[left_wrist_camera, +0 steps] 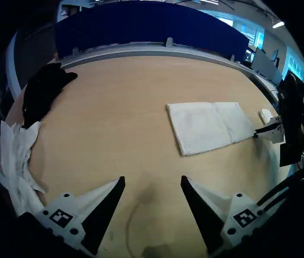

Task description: Fold towel

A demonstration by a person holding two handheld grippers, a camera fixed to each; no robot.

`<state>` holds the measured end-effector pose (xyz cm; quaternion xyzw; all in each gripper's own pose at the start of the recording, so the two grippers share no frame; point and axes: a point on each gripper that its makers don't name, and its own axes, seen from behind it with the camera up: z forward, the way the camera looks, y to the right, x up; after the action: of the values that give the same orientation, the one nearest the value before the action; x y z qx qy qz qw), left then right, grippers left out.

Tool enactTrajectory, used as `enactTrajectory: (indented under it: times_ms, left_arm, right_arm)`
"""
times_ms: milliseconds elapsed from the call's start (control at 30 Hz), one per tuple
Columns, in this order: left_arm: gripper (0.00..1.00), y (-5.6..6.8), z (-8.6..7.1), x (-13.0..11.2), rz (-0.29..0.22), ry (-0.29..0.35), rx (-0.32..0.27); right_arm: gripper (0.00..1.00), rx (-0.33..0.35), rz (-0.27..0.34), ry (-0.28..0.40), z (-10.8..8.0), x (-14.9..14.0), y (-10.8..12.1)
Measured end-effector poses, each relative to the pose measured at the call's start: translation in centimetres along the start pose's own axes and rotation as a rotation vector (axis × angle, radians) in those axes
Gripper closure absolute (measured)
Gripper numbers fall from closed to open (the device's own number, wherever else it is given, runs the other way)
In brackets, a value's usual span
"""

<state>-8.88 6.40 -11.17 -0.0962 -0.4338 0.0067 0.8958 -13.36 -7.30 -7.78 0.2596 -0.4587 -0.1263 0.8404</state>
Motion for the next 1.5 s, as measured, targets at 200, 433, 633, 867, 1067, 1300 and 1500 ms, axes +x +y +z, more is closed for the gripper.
enactTrajectory:
  times_ms: [200, 433, 633, 867, 1067, 1300, 1500]
  left_arm:
    - [0.04, 0.0, -0.1, -0.1, 0.002, -0.001, 0.001]
    - [0.04, 0.0, -0.4, 0.1, 0.004, 0.001, 0.002]
    - [0.04, -0.1, -1.0, 0.1, 0.006, 0.005, 0.004]
    - [0.04, -0.2, -1.8, 0.1, 0.005, 0.008, 0.001]
    - [0.04, -0.3, -2.2, 0.2, 0.004, 0.015, 0.000]
    - [0.04, -0.2, -2.4, 0.4, 0.006, 0.020, -0.005]
    - [0.04, -0.2, -2.6, 1.0, 0.012, 0.026, -0.012]
  right_arm:
    - [0.96, -0.008, -0.001, 0.010, 0.0, 0.3, 0.0]
    - [0.97, -0.021, -0.023, 0.034, -0.7, 1.5, 0.0]
    - [0.97, -0.035, -0.043, 0.069, -2.1, 3.5, -0.1]
    - [0.97, -0.052, -0.100, 0.122, -4.2, 7.2, -0.5]
    - [0.97, -0.071, -0.185, 0.160, -5.8, 10.4, -1.4]
    - [0.97, -0.076, -0.255, 0.176, -6.3, 12.8, -2.5]
    - [0.97, -0.069, -0.277, 0.171, -6.0, 13.5, -3.1]
